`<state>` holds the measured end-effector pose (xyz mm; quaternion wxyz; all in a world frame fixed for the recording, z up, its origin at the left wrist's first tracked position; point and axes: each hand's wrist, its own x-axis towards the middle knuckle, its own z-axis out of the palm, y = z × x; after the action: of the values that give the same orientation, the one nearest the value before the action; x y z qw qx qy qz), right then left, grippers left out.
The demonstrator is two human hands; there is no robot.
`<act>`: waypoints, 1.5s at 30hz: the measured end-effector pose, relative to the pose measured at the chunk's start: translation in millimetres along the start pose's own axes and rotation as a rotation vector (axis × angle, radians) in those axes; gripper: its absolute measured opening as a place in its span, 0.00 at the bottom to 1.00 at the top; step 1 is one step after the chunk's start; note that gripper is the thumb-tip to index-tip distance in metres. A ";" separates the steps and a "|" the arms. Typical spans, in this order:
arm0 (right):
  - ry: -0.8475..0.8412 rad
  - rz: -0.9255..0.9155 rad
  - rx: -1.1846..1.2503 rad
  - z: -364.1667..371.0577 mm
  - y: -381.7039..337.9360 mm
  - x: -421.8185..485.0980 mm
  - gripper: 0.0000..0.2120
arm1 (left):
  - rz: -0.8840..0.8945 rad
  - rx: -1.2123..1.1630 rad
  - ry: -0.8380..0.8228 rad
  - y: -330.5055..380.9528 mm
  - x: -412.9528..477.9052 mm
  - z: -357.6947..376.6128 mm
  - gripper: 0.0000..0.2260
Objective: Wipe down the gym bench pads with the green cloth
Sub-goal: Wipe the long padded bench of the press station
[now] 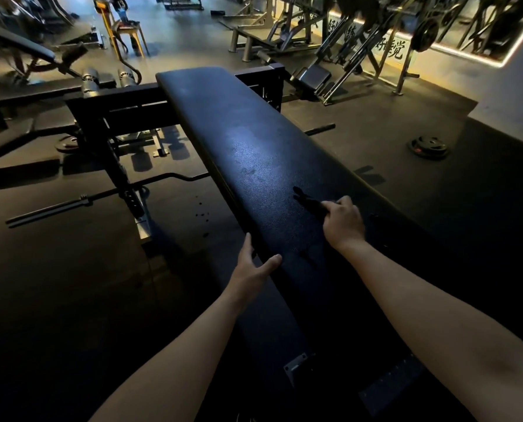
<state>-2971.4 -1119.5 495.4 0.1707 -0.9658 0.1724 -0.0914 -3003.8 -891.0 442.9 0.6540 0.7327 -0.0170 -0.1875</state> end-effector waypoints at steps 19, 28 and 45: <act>-0.077 -0.203 0.052 -2.6 8.1 6.5 0.17 | 0.269 0.591 0.173 26.1 9.3 24.7 0.34; -0.117 -0.369 0.153 1.2 -15.4 7.6 0.18 | 0.229 0.819 0.318 59.7 33.2 52.3 0.32; -0.068 -0.188 0.147 -34.4 107.2 88.9 0.18 | -0.105 1.045 0.262 100.6 71.7 142.9 0.30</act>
<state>-2929.7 -1256.8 499.0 0.2373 -0.9652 0.0683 -0.0863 -2957.4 -1060.9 511.1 0.1890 0.9774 0.0103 -0.0937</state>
